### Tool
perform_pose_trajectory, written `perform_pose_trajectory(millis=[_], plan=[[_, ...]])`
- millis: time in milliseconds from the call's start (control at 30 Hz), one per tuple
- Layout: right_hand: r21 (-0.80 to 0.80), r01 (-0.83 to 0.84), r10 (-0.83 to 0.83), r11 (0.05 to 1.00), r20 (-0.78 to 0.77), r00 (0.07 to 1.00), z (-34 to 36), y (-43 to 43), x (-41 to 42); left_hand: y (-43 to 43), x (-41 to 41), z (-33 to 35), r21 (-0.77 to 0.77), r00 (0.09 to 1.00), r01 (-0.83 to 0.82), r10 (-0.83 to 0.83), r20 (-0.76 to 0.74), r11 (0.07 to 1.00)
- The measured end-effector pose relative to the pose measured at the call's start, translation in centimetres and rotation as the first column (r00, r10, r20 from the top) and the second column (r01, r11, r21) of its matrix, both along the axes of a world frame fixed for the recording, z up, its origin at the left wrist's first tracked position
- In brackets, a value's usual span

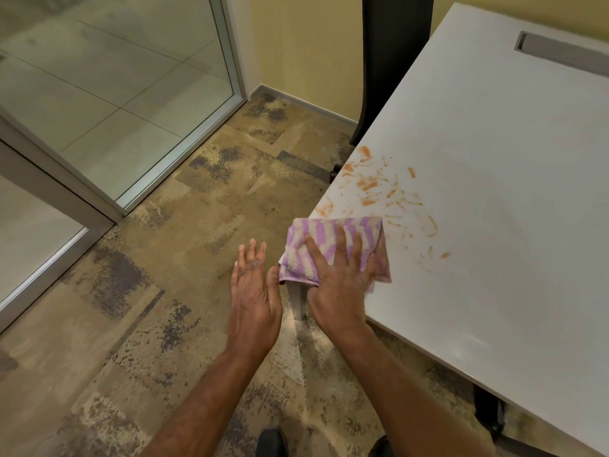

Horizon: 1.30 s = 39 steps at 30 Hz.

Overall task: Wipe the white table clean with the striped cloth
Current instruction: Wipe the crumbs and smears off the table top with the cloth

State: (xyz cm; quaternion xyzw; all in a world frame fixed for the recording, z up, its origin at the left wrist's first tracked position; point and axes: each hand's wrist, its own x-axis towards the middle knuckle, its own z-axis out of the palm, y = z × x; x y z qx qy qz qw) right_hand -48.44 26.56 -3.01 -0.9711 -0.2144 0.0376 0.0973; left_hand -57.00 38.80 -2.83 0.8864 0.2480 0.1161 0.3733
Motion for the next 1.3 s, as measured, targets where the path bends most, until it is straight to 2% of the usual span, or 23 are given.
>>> perform_pose_trajectory(millis=[167, 233, 333, 467, 633, 733, 900, 1067, 1300], plan=[[0.062, -0.197, 0.191, 0.978, 0.092, 0.977, -1.1, -2.7, -0.6, -0.8, 0.3, 0.1, -0.028, 1.0, -0.01, 0.011, 0.026, 1.0], [0.086, -0.221, 0.211, 0.972, 0.107, 0.971, -1.4, -4.2, -1.2, -1.1, 0.6, 0.0, -0.023, 1.0, 0.011, -0.01, 0.018, 1.0], [0.125, -0.169, 0.16, 0.978, 0.078, 0.984, -1.1, -6.6, -2.5, -1.6, 1.2, 0.0, 0.007, 0.998, 0.058, -0.058, 0.001, 0.998], [0.206, -0.016, 0.017, 0.978, -0.005, 1.0, -0.5, -10.3, -4.3, -2.1, 1.8, -0.2, 0.035, 0.995, 0.091, -0.09, -0.037, 0.995], [0.131, 0.203, -0.207, 0.97, 0.018, 0.978, 0.2, -14.9, -4.5, -2.1, 2.2, -0.6, 0.052, 0.988, 0.134, -0.13, -0.079, 0.99], [0.096, 0.266, -0.271, 0.959, 0.041, 0.962, 0.3, -15.7, -3.6, -2.0, 2.6, -0.7, 0.046, 0.985, 0.153, -0.148, -0.093, 0.987], [0.083, 0.322, -0.32, 0.943, -0.042, 0.946, 0.6, -13.6, 0.0, -2.1, 3.8, -1.0, 0.089, 0.978, 0.192, -0.184, -0.096, 0.977], [0.002, 0.323, -0.323, 0.947, 0.006, 0.947, 0.2, -10.3, 3.5, -2.7, 4.5, -1.4, 0.111, 0.981, 0.176, -0.165, -0.1, 0.978], [-0.075, 0.168, -0.17, 0.983, -0.011, 0.985, 0.3, -5.5, 5.3, -3.4, 4.7, -1.3, 0.011, 0.989, 0.148, -0.147, -0.035, 0.989]])
